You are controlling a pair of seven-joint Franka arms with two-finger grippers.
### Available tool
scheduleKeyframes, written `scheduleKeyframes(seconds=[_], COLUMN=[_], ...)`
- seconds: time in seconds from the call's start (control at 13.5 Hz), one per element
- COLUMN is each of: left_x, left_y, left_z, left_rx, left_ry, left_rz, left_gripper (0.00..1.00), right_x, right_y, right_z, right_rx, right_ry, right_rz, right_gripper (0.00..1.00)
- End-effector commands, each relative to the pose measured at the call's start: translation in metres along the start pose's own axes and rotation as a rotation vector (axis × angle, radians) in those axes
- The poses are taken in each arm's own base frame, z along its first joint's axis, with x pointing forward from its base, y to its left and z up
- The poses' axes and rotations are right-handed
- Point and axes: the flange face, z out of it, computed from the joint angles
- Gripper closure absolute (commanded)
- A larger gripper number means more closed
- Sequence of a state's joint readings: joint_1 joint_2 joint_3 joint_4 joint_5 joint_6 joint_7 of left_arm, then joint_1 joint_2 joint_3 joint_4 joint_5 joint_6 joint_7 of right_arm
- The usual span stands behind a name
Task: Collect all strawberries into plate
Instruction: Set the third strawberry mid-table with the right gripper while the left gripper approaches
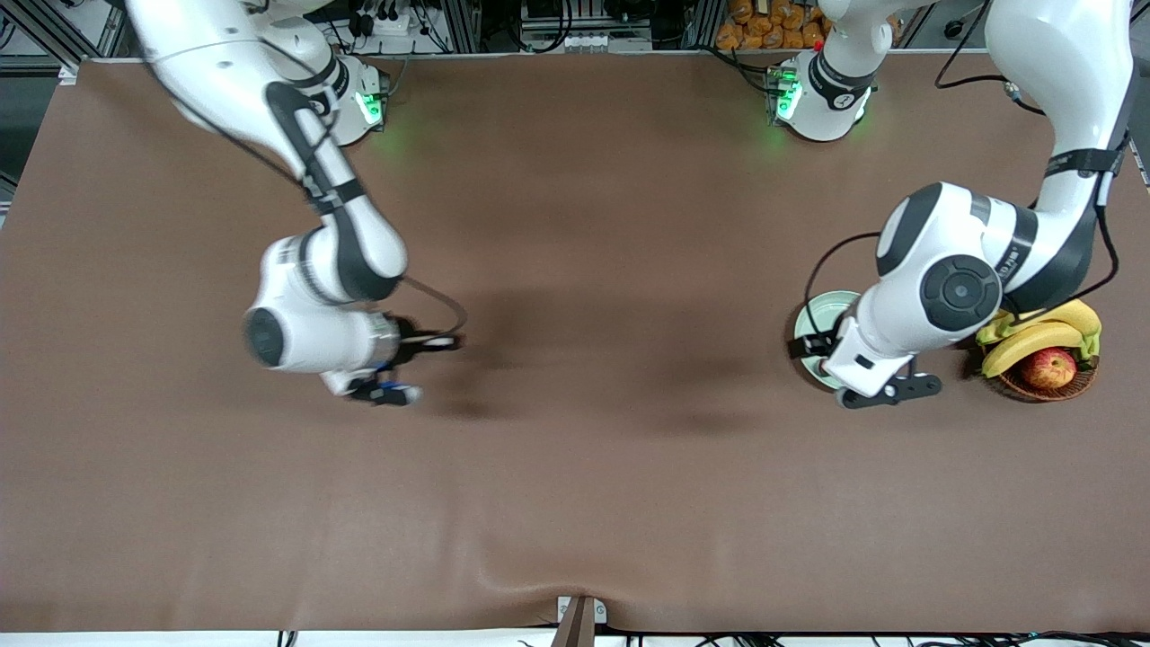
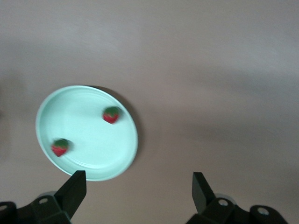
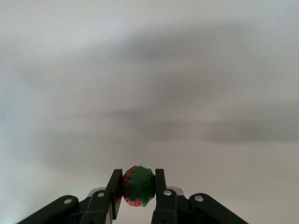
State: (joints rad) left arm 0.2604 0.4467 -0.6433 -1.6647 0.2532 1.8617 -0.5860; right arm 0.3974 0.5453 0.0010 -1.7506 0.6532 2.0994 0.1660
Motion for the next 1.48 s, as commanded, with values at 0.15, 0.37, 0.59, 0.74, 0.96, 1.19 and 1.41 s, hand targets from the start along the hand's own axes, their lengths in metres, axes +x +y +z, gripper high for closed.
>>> scheduleKeyframes(seconds=[0.15,0.37,0.59,0.74,0.96,1.19,1.41], left_x=[-0.017,-0.024,-0.031,-0.036,-0.047,-0.077,-0.090], left_y=[0.040,0.059,0.075,0.094,0.132,0.197,0.245], left_z=[0.029,0.038,0.044,0.052,0.067,0.087,0.102], left_rx=[-0.032,-0.027,-0.029,-0.044,-0.082,-0.148,-0.181], left_ry=[-0.086,-0.100,-0.102,-0.095,-0.081,-0.061,-0.061], left_rz=[0.046,0.007,-0.009,-0.026,-0.081,-0.153,-0.310], left_gripper=[0.00,0.00,0.00,0.00,0.00,0.00,0.00], right_x=[-0.019,-0.033,-0.026,-0.019,-0.007,0.005,-0.007], right_y=[-0.040,-0.053,-0.047,-0.043,-0.029,0.011,0.056], right_z=[0.093,0.136,0.126,0.108,0.034,-0.068,-0.156], right_rx=[0.118,0.119,0.160,0.180,0.241,0.118,-0.246], right_ry=[-0.003,0.020,0.014,0.018,0.005,0.074,0.142], right_rz=[0.093,0.107,0.148,0.157,0.170,0.106,-0.041], right_gripper=[0.95,0.69,0.14,0.03,0.04,0.05,0.00])
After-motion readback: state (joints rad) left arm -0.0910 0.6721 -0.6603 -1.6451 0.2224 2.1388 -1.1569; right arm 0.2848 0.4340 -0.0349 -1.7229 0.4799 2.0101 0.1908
